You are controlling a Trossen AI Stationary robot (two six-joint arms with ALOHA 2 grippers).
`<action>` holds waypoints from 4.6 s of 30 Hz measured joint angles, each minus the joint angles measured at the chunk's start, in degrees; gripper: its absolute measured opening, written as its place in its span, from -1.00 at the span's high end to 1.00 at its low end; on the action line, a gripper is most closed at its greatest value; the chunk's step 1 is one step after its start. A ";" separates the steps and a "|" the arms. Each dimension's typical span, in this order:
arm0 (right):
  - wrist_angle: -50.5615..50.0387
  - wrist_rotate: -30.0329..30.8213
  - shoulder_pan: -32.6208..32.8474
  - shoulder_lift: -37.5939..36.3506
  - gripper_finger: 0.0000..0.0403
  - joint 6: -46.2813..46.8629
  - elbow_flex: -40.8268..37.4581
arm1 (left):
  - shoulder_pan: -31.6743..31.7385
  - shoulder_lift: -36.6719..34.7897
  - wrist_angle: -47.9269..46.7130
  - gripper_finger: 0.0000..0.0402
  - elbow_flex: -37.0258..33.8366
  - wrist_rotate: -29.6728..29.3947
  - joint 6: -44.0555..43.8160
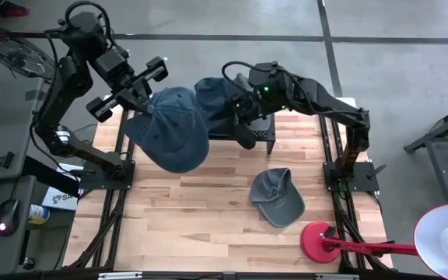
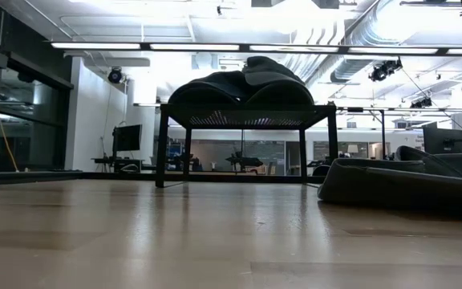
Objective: Pick & Place hat
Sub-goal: Stack the blue cap on the blue cap on the shelf
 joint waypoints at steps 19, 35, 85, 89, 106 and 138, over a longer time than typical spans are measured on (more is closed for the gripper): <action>4.63 -5.83 0.00 3.35 0.10 2.03 0.10 | 0.11 -0.32 -8.17 1.00 0.00 -2.72 5.44; 5.82 -10.23 0.17 3.85 0.46 2.13 0.10 | 0.13 -0.38 -9.56 1.00 0.00 -7.94 5.35; -16.84 9.56 -0.61 -0.72 0.97 -0.70 0.08 | -21.18 1.54 -42.47 -0.31 12.48 -81.25 28.71; -16.84 9.51 -1.55 -0.68 0.97 -0.69 0.08 | -27.95 4.37 -48.74 -0.31 11.71 -92.88 32.47; -18.41 8.31 -2.27 -0.56 0.97 -1.10 0.08 | -37.33 4.98 -42.25 -0.31 12.11 -116.78 41.42; -16.27 2.84 -0.18 -0.50 0.98 -3.07 0.08 | -37.31 8.03 -42.05 -0.27 11.98 -112.58 39.02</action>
